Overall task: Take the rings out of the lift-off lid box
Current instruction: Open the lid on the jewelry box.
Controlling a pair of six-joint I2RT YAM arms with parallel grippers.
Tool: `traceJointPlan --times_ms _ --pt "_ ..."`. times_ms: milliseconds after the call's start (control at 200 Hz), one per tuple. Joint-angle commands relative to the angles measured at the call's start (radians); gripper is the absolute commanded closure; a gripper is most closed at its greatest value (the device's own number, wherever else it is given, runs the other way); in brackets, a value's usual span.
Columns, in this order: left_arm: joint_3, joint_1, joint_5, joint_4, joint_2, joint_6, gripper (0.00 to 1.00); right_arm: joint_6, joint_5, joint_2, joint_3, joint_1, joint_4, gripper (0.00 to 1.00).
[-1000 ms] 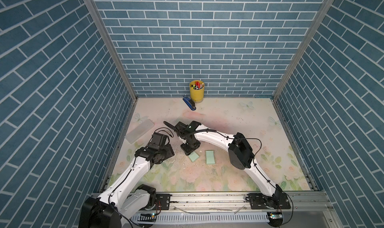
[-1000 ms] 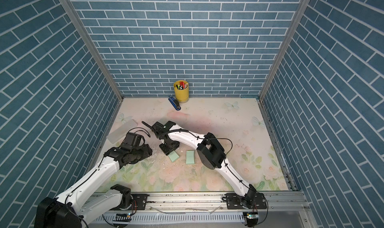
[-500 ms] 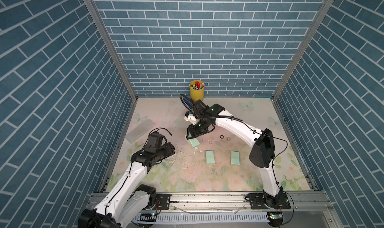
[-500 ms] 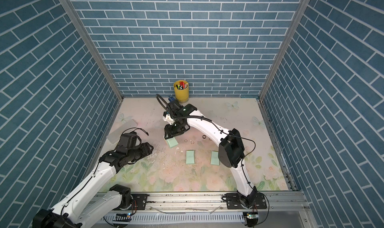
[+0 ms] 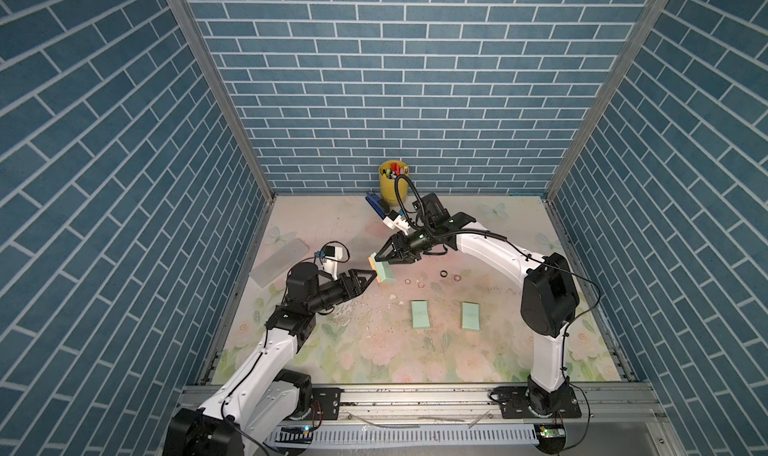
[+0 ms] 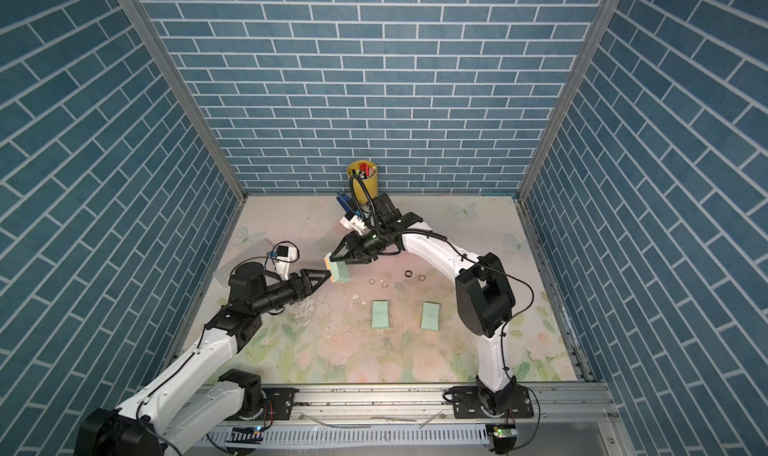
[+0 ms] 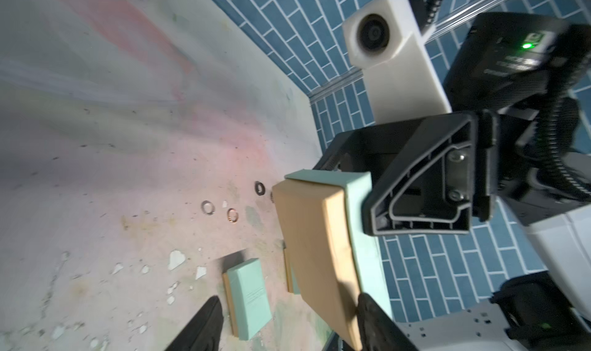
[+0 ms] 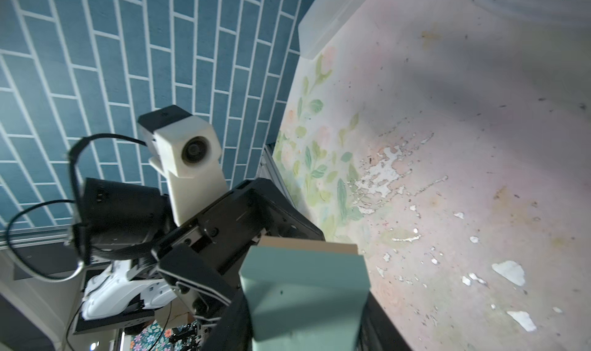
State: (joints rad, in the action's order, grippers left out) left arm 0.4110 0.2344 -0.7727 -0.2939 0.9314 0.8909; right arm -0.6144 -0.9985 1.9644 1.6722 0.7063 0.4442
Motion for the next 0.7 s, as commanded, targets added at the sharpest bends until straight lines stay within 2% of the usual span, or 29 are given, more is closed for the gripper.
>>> traceJointPlan --times_ms 0,200,385,695 --pt "-0.027 -0.011 -0.110 -0.241 0.013 0.108 0.32 -0.085 -0.118 -0.059 -0.035 -0.020 -0.141 0.53" --pt "-0.046 -0.011 -0.103 -0.292 0.002 0.142 0.32 -0.147 -0.167 -0.067 -0.076 -0.025 -0.238 0.53" --pt "-0.063 -0.011 -0.106 -0.398 0.012 0.199 0.32 -0.333 -0.238 -0.056 -0.139 -0.025 -0.496 0.53" --pt "-0.068 -0.010 -0.112 -0.537 0.069 0.269 0.35 -0.370 -0.266 -0.054 -0.155 -0.024 -0.562 0.53"
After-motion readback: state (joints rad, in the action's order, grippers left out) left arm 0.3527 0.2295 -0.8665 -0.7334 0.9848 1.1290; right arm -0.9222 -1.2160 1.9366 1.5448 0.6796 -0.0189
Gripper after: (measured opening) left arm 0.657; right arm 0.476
